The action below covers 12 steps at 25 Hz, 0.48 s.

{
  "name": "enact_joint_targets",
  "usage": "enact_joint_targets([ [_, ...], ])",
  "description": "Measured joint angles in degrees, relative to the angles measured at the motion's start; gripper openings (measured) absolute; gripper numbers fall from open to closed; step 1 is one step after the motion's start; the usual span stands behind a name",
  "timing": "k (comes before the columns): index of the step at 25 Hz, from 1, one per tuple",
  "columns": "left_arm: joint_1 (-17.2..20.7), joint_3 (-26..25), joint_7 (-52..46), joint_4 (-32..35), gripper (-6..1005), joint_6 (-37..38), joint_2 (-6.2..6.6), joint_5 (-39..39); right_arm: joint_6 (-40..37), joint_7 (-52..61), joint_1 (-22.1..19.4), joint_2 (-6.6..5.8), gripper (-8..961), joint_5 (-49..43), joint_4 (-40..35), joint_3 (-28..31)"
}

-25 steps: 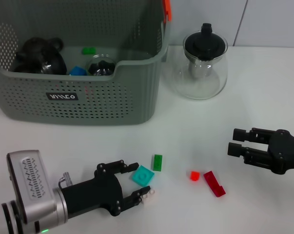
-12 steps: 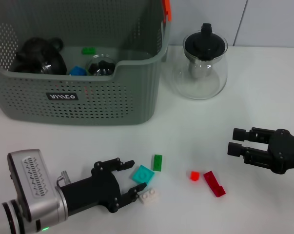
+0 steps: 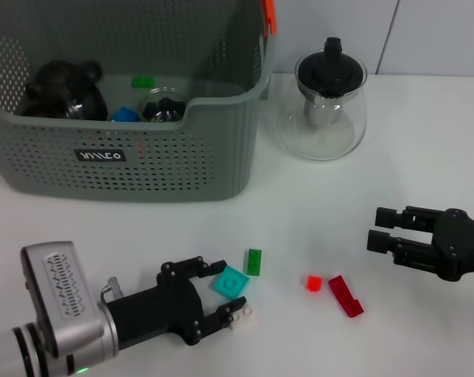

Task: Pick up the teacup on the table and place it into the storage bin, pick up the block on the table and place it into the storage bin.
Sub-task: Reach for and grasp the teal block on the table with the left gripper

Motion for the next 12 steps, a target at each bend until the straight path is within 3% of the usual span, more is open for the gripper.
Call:
enact_joint_targets([
  [12, -1.68, 0.0, 0.0, -2.43, 589, -3.19, -0.1, -0.83, 0.16, 0.0, -0.27, 0.0, 582, 0.0, 0.0, -0.01],
])
